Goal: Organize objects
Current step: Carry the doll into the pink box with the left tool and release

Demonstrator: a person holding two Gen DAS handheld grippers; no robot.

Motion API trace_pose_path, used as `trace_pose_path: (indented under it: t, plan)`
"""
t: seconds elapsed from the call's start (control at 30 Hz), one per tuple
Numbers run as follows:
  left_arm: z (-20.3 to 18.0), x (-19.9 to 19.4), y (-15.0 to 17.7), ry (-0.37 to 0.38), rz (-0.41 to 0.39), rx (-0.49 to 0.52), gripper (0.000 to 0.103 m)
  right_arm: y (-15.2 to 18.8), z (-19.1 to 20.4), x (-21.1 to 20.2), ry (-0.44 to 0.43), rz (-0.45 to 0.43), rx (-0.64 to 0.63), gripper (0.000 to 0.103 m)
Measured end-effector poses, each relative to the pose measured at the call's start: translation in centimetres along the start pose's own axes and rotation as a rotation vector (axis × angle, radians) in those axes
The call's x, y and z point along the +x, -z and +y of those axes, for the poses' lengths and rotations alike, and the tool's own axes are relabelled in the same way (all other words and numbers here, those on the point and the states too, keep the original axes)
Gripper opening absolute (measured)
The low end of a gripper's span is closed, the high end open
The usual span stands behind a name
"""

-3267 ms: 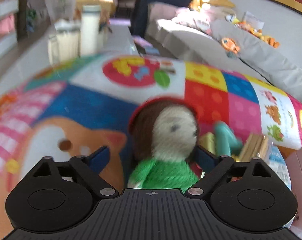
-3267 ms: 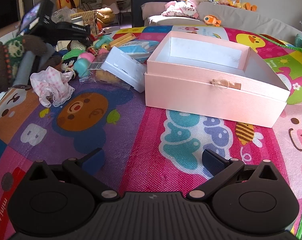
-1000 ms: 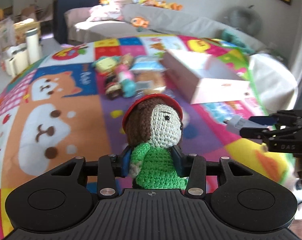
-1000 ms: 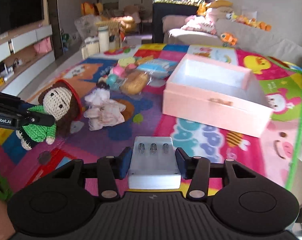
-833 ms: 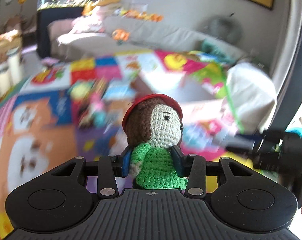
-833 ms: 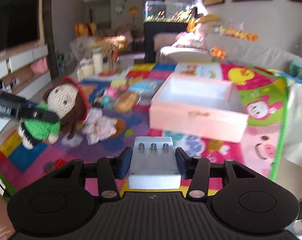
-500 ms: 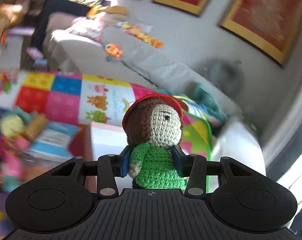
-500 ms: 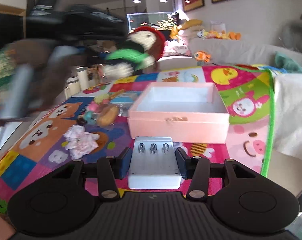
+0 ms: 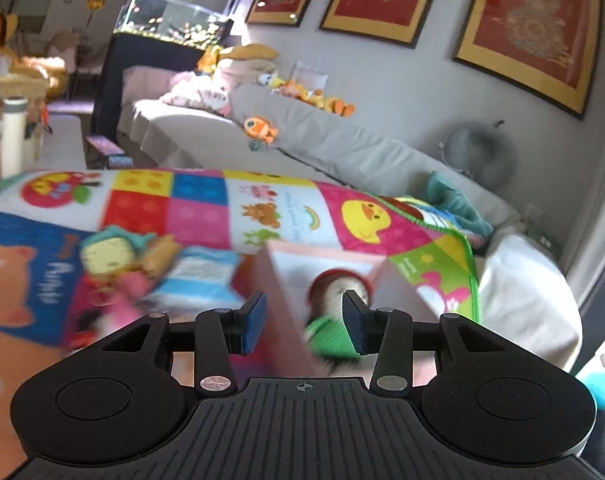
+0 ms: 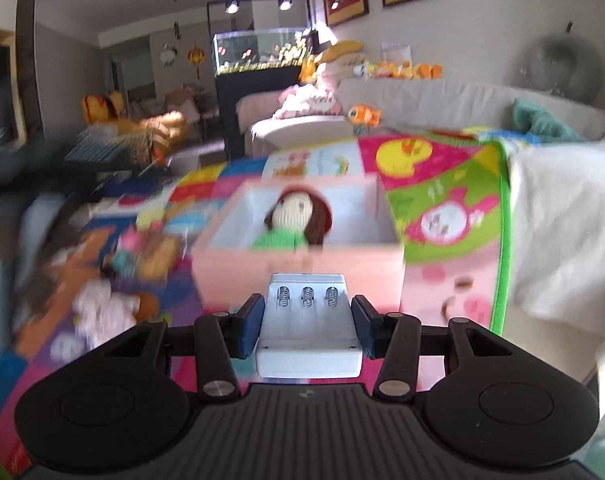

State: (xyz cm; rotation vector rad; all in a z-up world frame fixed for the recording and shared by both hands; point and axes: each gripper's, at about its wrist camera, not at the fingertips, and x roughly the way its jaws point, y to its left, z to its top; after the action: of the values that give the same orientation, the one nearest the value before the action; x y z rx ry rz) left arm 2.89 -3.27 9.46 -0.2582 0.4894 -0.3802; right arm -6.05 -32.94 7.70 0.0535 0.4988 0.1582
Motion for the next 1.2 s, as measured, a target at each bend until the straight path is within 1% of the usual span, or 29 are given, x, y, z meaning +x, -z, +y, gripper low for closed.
trace_pose_path:
  t: [0.03,0.13,0.2,0.27,0.33,0.4,0.43,0.47,0.57,0.6,0.7,0.77,0.83,0.9,0.93,0.97,1.0,1.07,1.13,1.2]
  plan:
    - [0.7,-1.2,0.5,-0.003,0.005,0.019,0.046,-1.0,-0.1,0.2,0.012,-0.023,-0.001,0.047]
    - [2.6,-3.8,2.6,-0.052,0.031,0.073,0.046,-4.7,-0.5,1.8,0.045,-0.082,0.007,0.047]
    - [4.1,-4.7,3.6,-0.082,0.055,0.060,0.046,-6.9,-0.6,3.6,0.082,-0.116,0.004,0.048]
    - [5.8,-5.1,4.0,-0.107,0.085,0.017,0.046,-8.3,-0.7,5.8,0.100,-0.105,-0.017,0.064]
    - [7.0,-5.1,4.1,-0.129,0.102,-0.011,0.046,-8.5,-0.5,7.1,0.129,-0.074,-0.008,0.067]
    - [7.7,-4.8,3.9,-0.134,0.103,-0.016,0.046,-7.5,0.3,7.1,0.093,-0.043,-0.009,0.069]
    - [7.7,-4.3,3.6,-0.125,0.106,-0.017,0.046,-6.7,0.7,6.9,0.078,-0.034,-0.014,0.074]
    - [7.7,-3.7,3.2,-0.107,0.110,-0.014,0.046,-6.0,1.3,6.6,0.070,-0.026,-0.030,0.076]
    - [6.5,-0.4,0.7,-0.025,0.117,0.026,0.046,-3.2,3.0,5.5,0.062,0.001,-0.096,0.077]
    - [6.2,0.8,-0.2,-0.014,0.125,0.031,0.046,-2.4,3.4,5.2,0.052,0.011,-0.104,0.077]
    - [5.8,5.5,-3.2,-0.047,0.132,0.032,0.046,-0.2,4.2,4.2,0.007,0.034,-0.087,0.078]
    - [5.9,9.0,-4.9,-0.080,0.168,0.023,0.046,1.2,4.9,3.7,-0.015,0.029,-0.089,0.078]
    - [6.3,12.2,-5.6,-0.131,0.219,0.018,0.046,2.4,5.5,3.2,-0.026,0.007,-0.104,0.081]
    - [6.8,15.0,-5.7,-0.187,0.276,0.018,0.046,3.3,6.1,2.9,-0.051,-0.007,-0.109,0.082]
    - [6.9,15.9,-5.6,-0.209,0.293,0.028,0.046,3.7,6.2,2.8,-0.067,-0.007,-0.102,0.082]
    - [7.0,16.7,-5.4,-0.217,0.305,0.040,0.049,4.0,6.2,2.8,-0.087,-0.006,-0.089,0.082]
    - [7.2,17.4,-5.2,-0.206,0.311,0.043,0.051,4.2,6.3,2.8,-0.109,0.000,-0.073,0.082]
    - [7.9,18.3,-5.3,-0.183,0.315,-0.003,0.054,4.8,6.3,3.1,-0.139,0.004,-0.047,0.084]
    - [8.4,19.2,-5.6,-0.175,0.332,-0.065,0.057,5.3,6.5,3.3,-0.145,0.006,-0.039,0.084]
    - [8.4,20.2,-5.6,-0.169,0.358,-0.094,0.062,5.2,6.5,3.5,-0.143,0.013,-0.038,0.084]
